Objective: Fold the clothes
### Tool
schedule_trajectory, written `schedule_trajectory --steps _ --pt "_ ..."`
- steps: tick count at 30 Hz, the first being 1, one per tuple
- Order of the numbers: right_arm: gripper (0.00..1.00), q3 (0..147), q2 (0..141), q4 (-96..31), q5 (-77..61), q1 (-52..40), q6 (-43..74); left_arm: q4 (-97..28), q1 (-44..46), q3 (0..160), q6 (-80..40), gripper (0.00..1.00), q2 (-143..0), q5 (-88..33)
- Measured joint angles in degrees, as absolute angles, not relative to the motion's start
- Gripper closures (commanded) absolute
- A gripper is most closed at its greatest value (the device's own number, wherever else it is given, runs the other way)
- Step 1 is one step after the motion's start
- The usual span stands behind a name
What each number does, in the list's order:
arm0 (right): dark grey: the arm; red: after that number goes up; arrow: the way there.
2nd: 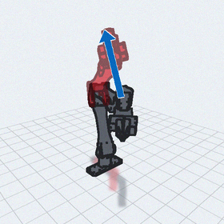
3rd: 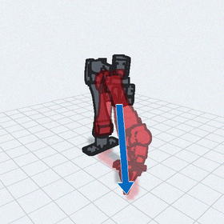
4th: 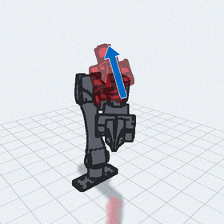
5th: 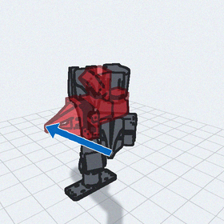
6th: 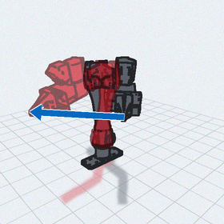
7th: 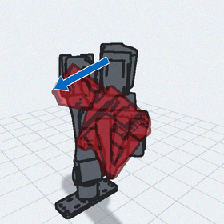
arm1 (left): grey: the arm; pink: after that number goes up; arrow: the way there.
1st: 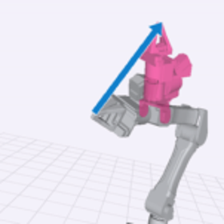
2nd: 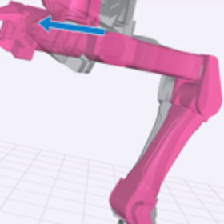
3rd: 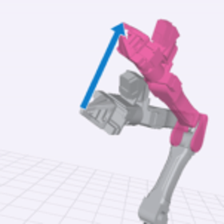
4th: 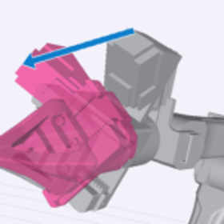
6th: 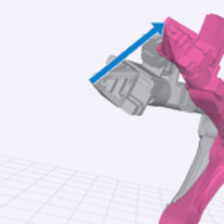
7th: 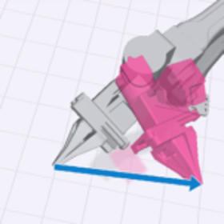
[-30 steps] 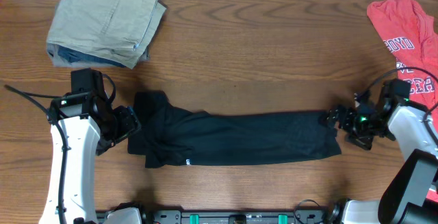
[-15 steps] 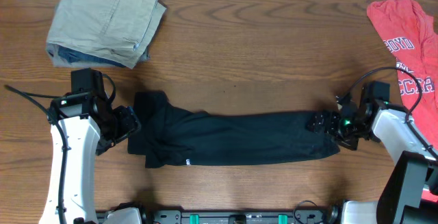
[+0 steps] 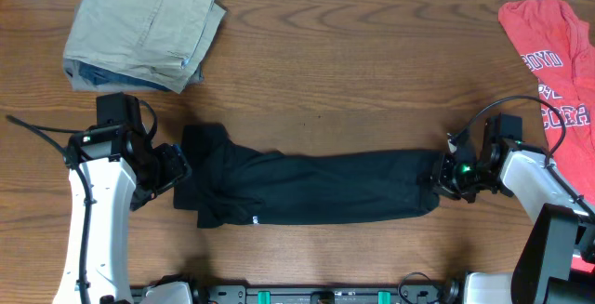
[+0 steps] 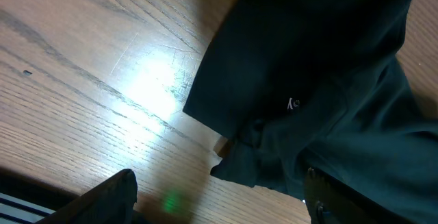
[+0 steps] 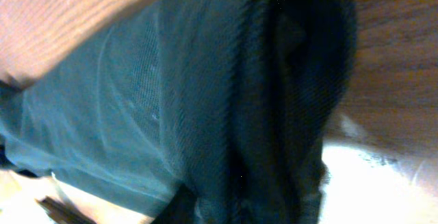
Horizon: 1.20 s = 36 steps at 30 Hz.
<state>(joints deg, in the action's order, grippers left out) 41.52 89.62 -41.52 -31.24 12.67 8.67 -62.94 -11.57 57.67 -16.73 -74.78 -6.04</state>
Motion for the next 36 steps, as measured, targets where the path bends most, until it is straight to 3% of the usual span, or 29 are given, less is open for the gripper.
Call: schedule_trajectory --steps 6,25,36 --pt "0.99 41.9 89.6 -43.1 -30.5 12.8 10.3 -62.9 -11.6 57.7 -16.7 0.21 -74.8 -6.0" --pt "0.99 68.2 89.5 -72.8 -13.1 19.1 11.6 -62.8 -11.6 57.7 -16.7 0.21 -74.8 -6.0" --pt "0.99 68.5 84.6 -72.5 -11.8 4.1 11.6 -62.5 -11.6 57.7 -16.7 0.21 -74.8 -6.0"
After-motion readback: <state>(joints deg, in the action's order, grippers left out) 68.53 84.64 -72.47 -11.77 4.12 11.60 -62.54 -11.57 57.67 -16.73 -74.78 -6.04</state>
